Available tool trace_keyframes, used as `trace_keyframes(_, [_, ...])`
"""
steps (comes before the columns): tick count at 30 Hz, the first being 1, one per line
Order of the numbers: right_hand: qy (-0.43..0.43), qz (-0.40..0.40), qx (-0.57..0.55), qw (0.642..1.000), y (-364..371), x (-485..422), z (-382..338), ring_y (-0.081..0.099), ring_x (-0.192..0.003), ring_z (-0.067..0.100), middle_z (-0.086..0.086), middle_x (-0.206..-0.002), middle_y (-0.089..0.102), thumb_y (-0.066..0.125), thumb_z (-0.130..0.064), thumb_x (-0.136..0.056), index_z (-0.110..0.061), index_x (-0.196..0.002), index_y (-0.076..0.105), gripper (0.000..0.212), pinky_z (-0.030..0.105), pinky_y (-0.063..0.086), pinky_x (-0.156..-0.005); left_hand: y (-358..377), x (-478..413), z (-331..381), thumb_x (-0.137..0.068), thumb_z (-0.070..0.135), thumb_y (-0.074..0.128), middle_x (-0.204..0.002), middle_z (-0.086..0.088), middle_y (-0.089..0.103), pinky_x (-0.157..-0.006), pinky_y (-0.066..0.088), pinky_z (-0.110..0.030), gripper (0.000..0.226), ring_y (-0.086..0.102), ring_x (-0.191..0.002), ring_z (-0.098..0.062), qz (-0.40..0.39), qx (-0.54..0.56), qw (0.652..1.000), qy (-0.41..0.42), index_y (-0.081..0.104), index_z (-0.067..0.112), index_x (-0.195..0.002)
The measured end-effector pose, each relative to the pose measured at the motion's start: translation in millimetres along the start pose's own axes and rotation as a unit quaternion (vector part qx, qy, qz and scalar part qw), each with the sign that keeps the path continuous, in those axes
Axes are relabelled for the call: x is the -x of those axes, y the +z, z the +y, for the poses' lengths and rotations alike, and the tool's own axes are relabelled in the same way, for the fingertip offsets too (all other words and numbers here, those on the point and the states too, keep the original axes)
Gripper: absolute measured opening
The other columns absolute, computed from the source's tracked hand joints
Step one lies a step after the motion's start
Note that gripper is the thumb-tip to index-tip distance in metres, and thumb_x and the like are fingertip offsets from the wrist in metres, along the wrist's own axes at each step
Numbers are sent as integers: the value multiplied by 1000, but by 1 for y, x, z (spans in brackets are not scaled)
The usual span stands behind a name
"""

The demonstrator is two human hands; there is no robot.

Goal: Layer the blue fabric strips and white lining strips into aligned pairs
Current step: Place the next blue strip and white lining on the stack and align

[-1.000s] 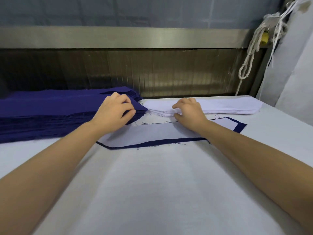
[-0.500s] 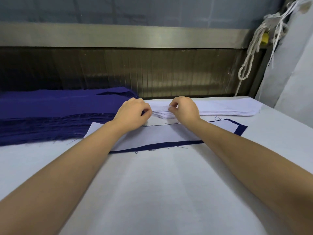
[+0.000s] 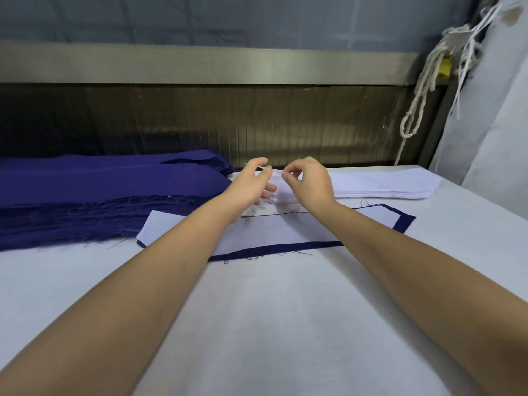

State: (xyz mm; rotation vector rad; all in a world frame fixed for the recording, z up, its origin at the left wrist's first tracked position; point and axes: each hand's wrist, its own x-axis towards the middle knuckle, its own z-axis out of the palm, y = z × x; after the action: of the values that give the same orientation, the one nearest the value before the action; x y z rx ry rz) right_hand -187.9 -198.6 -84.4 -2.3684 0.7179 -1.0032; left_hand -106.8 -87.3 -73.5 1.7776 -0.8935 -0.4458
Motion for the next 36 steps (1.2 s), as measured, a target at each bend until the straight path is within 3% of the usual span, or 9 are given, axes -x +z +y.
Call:
trace_keyframes(4, [3, -2, 16, 1000, -6, 4, -6, 51, -70, 16, -5, -73, 56, 54, -23, -91, -22, -91, 69, 15, 26, 38, -62, 8, -7, 10, -102, 37, 28, -113, -4, 61, -62, 46, -21, 40, 62, -80, -12, 6, 24, 999, -22, 35, 29, -141])
trace_keyframes(10, [9, -11, 50, 999, -12, 11, -10, 57, -75, 20, -2, -81, 63, 51, -26, -93, -26, -101, 68, 19, 26, 40, -62, 13, -19, 26, -101, 38, 31, -123, 0, 53, -54, 41, -20, 42, 64, -74, -13, 18, 32, 996, -83, 51, 16, -131])
trace_keyframes(14, [69, -4, -130, 989, -15, 18, -10, 65, -73, 20, 3, -95, 68, 46, -27, -95, -21, -116, 59, 26, 37, 55, -74, 13, -26, 29, -100, 34, 35, -109, 2, 54, -60, 44, -24, 36, 63, -72, -11, 66, 32, 996, -57, 56, 10, -118])
trace_keyframes(18, [250, 10, -363, 897, -18, 16, -10, 65, -59, 16, 2, -114, 57, 35, -27, -98, -26, -128, 45, 32, 28, 49, -60, 11, -24, 30, -99, 24, 44, -83, -5, 62, -80, 54, -29, 24, 64, -72, -15, 114, 125, 985, -39, 59, 6, -105])
trace_keyframes(22, [340, 5, -486, 805, -22, 15, -12, 68, -60, 21, 8, -108, 55, 32, -24, -98, -29, -128, 42, 32, 21, 48, -46, 1, -12, 33, -91, 0, 48, -90, -10, 55, -72, 55, -29, 16, 57, -63, -20, 146, 176, 973, -14, 61, 6, -84])
trace_keyframes(24, [349, 9, -529, 774, -23, 14, -10, 69, -61, 22, 8, -108, 52, 33, -21, -98, -30, -129, 41, 33, 23, 51, -47, -7, -6, 35, -87, -8, 47, -89, -10, 53, -67, 55, -27, 19, 56, -64, -20, 153, 190, 970, -7, 61, 5, -91])
trace_keyframes(27, [356, 36, -563, 745, -26, 12, -3, 67, -64, 22, 3, -103, 43, 35, -17, -98, -26, -133, 40, 36, 24, 53, -49, -24, 5, 32, -86, -8, 51, -92, -8, 58, -76, 57, -31, 30, 61, -68, -15, 168, 144, 975, 4, 61, 5, -111])
trace_keyframes(32, [377, 100, -537, 748, -42, 4, 20, 51, -62, 23, 3, -90, 41, 43, -11, -95, -13, -117, 49, 23, 27, 56, -51, -60, 34, 19, -84, -9, 59, -109, -9, 56, -57, 56, -17, 30, 61, -79, -14, 188, 68, 979, 32, 63, 12, -105])
trace_keyframes(36, [380, 125, -498, 769, -55, 5, 33, 50, -62, 21, 6, -84, 46, 47, 5, -89, -9, -94, 53, 16, 24, 56, -51, -84, 52, 4, -83, -9, 61, -121, -10, 52, -58, 57, -20, 31, 63, -80, -16, 192, 55, 980, 2, 63, 11, -106])
